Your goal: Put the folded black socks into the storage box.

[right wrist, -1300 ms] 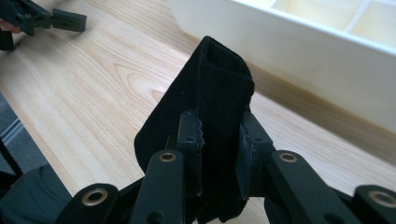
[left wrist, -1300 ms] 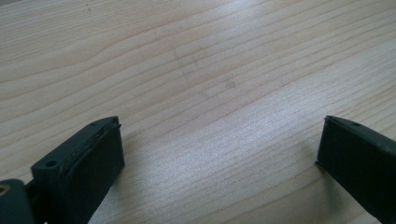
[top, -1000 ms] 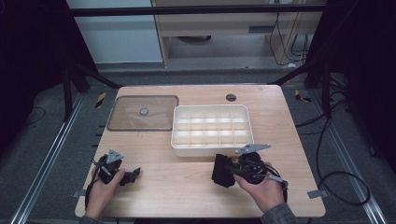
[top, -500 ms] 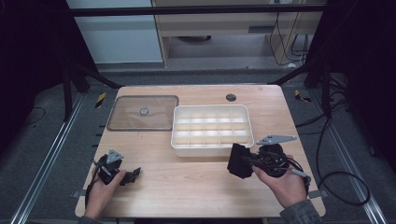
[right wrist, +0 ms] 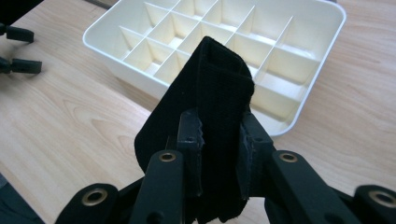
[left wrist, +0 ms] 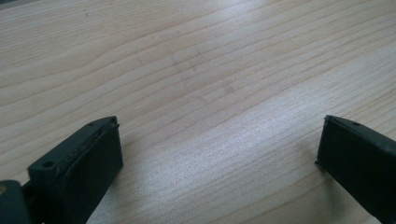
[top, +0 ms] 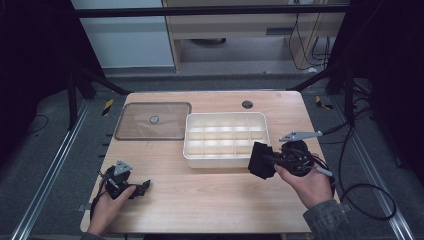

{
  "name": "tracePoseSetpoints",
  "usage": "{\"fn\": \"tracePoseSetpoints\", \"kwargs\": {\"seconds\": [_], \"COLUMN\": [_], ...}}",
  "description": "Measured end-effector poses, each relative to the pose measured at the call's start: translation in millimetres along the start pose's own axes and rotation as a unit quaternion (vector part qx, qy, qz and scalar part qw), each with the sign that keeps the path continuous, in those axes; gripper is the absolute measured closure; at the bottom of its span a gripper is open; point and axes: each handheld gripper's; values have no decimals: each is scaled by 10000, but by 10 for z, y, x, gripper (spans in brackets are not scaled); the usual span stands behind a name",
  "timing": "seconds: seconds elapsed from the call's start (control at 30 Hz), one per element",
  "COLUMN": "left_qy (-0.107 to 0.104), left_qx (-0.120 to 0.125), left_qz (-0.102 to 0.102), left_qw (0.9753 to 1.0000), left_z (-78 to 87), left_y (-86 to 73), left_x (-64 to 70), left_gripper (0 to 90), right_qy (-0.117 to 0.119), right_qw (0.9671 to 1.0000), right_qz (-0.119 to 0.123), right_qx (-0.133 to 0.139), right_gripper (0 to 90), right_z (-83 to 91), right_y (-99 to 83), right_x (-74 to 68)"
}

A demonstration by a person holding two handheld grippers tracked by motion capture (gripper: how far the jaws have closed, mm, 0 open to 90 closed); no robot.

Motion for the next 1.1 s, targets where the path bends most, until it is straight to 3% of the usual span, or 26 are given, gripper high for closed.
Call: {"fn": "tracePoseSetpoints", "kwargs": {"seconds": [0.47,0.83,1.1], "left_qy": [0,2,-5], "left_qx": [-17,-29,-19], "left_qz": [-42,-59,-46], "left_qw": [10000,10000,10000], "left_z": [19,23,22], "left_y": [-19,-20,-21], "left_x": [11,9,12], "left_gripper": [0,0,0], "right_qy": [-332,-467,-571], "right_qw": [9990,9980,9964], "right_qz": [207,199,174], "right_qx": [-197,-380,-598], "right_gripper": [738,737,736], "right_z": [49,-34,-207], "right_y": [361,517,606], "right_x": [258,430,593]}}
Point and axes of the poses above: each handheld gripper's, and its own axes: z roughly backward along the jaws, y roughly out of its top, x roughly to its right, and after that the axes turned 15 degrees about z, right-handed
